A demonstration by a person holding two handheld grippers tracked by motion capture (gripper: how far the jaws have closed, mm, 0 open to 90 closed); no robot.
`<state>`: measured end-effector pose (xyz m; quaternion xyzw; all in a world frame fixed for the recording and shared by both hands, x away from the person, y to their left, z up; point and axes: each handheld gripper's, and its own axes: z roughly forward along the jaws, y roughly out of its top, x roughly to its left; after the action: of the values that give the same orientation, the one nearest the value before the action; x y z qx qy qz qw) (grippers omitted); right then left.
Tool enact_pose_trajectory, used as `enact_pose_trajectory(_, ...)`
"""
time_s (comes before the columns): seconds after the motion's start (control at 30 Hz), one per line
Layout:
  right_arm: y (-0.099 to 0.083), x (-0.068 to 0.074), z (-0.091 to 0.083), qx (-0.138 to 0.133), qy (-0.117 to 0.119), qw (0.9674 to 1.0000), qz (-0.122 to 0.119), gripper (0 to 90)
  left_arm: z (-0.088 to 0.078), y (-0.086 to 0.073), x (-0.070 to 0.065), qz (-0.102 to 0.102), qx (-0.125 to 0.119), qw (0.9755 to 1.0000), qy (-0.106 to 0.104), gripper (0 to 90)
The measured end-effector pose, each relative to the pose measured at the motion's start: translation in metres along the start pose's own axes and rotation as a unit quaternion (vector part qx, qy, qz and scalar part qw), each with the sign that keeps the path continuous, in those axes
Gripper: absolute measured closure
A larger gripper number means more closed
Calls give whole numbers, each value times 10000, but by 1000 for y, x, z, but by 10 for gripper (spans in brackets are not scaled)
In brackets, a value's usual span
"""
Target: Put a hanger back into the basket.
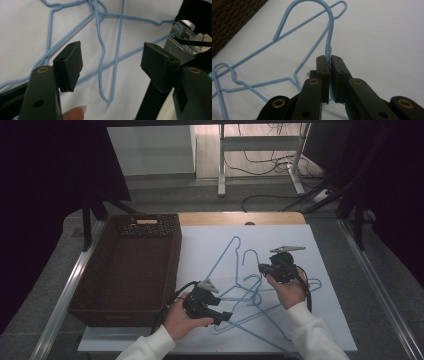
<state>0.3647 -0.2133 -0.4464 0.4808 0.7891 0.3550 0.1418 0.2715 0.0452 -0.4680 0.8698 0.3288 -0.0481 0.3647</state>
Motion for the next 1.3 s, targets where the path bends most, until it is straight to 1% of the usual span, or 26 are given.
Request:
enact_pose_trajectory(0.03,0,0,-1,-6,10,10000,-5,859,8,5,2,-5,18,10000,26,355)
enact_pose_trajectory(0.07,0,0,-1,-13,13,10000,-3,859,12,7,3,-14,22,10000,11,366)
enact_pose_trajectory(0.1,0,0,-2,-14,24,10000,1,859,12,7,3,-14,22,10000,11,376)
enact_pose_trajectory(0.13,0,0,-2,-21,29,10000,1,859,20,11,4,0,34,10000,4,389)
enact_pose_trajectory(0.23,0,1,-4,-40,43,10000,12,859,27,15,5,21,52,10000,24,438)
enact_pose_trajectory(0.3,0,1,-5,-47,54,10000,19,859,38,21,10,-50,68,10000,-28,486)
enact_pose_trajectory(0.33,0,1,-5,-52,66,10000,22,859,42,23,12,-92,68,9999,-87,510)
enact_pose_trajectory(0.37,0,1,-5,-52,66,10000,22,859,42,23,12,-92,68,9999,-87,537)
enact_pose_trajectory(0.4,0,2,-6,-62,90,9999,38,859,46,25,12,-134,56,9998,-141,572)
enact_pose_trajectory(0.43,0,2,-6,-64,98,9999,39,859,52,27,12,-124,79,9998,-160,594)
enact_pose_trajectory(0.5,0,2,-6,-91,121,9999,37,859,55,28,13,-124,104,9997,-174,641)
enact_pose_trajectory(0.53,0,3,-7,-94,126,9999,36,859,59,29,13,-148,95,9997,-181,665)
enact_pose_trajectory(0.67,0,3,-8,-100,139,9999,15,858,60,29,17,-194,102,9996,-201,787)
enact_pose_trajectory(0.73,0,2,-9,-122,152,9998,36,858,60,29,19,-268,86,9994,-189,824)
enact_pose_trajectory(0.77,0,2,-9,-122,152,9998,36,858,60,30,20,-295,84,9994,-189,824)
enact_pose_trajectory(0.8,1,2,-10,-139,154,9998,40,857,61,30,22,-326,70,9991,-248,853)
enact_pose_trajectory(0.97,1,3,-10,-139,170,9998,41,856,61,29,23,-288,100,9991,-292,861)
enact_pose_trajectory(1.0,1,2,-10,-141,176,9997,41,856,61,29,23,-303,84,9990,-326,863)
enact_pose_trajectory(1.2,1,1,-11,-182,222,9996,19,853,58,30,25,-296,49,9989,-373,865)
enact_pose_trajectory(1.23,1,1,-12,-201,243,9995,28,848,56,30,25,-310,-2,9987,-393,865)
enact_pose_trajectory(1.3,2,0,-13,-275,233,9993,30,770,55,30,25,-295,-41,9987,-415,866)
